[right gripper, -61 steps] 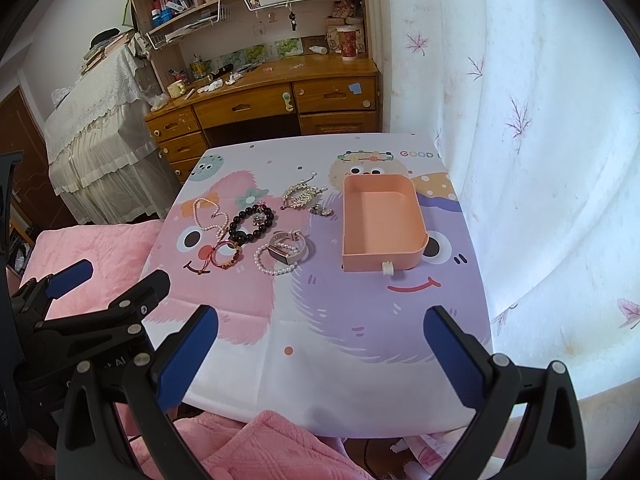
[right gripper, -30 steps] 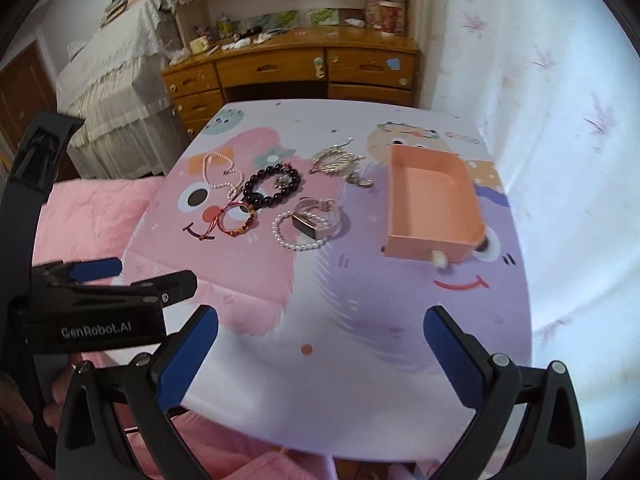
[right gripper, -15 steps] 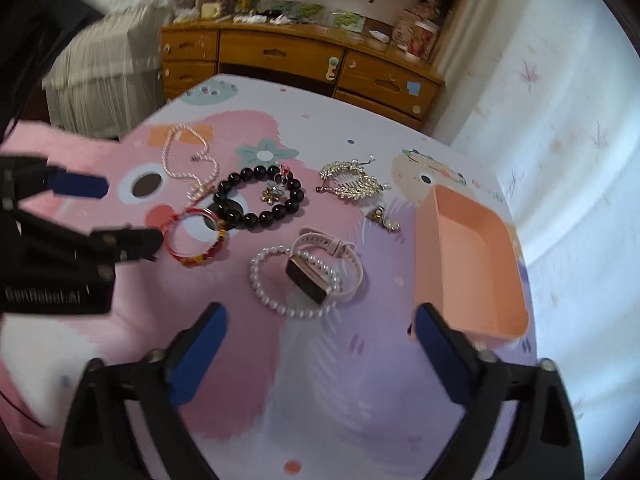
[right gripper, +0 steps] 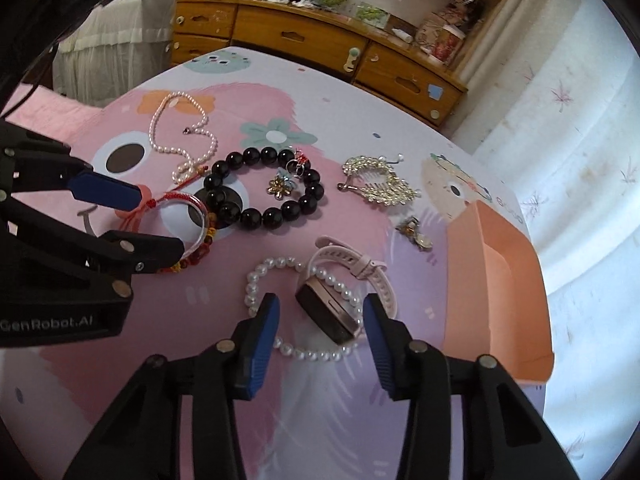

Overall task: Organize jewelry
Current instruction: 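Grasp the red string bracelet with the left tool while the right tool grips the white watch strap, then carry the red bracelet into the pink box and open the left tool while the right tool releases the watch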

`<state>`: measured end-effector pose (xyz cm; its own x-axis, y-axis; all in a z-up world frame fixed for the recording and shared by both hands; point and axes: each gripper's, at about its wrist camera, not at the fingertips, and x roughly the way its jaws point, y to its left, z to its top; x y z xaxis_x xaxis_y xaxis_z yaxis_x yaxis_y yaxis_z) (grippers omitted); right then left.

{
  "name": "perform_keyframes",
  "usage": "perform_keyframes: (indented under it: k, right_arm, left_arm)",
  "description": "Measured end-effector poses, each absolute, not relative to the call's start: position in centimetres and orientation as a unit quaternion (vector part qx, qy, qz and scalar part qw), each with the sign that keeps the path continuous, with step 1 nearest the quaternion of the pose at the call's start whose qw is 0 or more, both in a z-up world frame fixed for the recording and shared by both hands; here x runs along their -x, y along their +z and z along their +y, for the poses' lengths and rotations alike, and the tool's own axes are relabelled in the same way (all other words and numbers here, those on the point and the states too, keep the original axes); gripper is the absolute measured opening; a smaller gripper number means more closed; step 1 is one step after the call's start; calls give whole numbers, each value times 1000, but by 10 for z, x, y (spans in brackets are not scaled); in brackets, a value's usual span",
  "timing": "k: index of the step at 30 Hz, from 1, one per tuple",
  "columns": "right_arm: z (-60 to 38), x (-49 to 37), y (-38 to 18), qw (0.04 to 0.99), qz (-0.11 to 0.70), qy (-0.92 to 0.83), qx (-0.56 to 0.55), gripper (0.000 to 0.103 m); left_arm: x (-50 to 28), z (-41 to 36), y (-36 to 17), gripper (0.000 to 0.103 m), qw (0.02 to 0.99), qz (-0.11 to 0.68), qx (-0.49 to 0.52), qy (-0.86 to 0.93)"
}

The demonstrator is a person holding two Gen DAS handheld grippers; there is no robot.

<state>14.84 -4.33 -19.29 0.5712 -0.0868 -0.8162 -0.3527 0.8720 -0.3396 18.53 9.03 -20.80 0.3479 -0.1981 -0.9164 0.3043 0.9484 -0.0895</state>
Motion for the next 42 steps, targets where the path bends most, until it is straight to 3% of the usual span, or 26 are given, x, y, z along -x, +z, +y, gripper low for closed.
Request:
perform_keyframes:
  k: [3, 5, 9, 18, 19, 21, 28, 42]
  right_arm:
    - [-47, -153, -195, 850, 458, 88, 245, 15]
    - [-52, -154, -193, 850, 460, 92, 238, 10]
    - [-67, -158, -187, 856, 473, 91, 190, 9]
    - [-92, -163, -171, 863, 479, 107, 118, 9]
    - [-95, -163, -168, 864, 479, 112, 107, 9]
    - [-101, -167, -164, 865, 479, 120, 90, 9]
    - [-116, -170, -138, 874, 463, 145, 33, 9]
    - [-175, -163, -72, 913, 366, 179, -37, 9]
  left_arm:
    - [-186, 89, -207, 57, 821, 548, -49, -153]
    - [-184, 84, -207, 68, 820, 548, -62, -154]
    - [-184, 78, -209, 79, 819, 550, -87, -135]
    - [-193, 84, -218, 79, 820, 559, -55, -107]
    - [-193, 84, -218, 78, 822, 556, -55, -107]
    - [-192, 85, -216, 65, 828, 547, -56, -109]
    - [-194, 86, -212, 63, 833, 546, -37, -77]
    - [-176, 48, -124, 63, 881, 466, -24, -78]
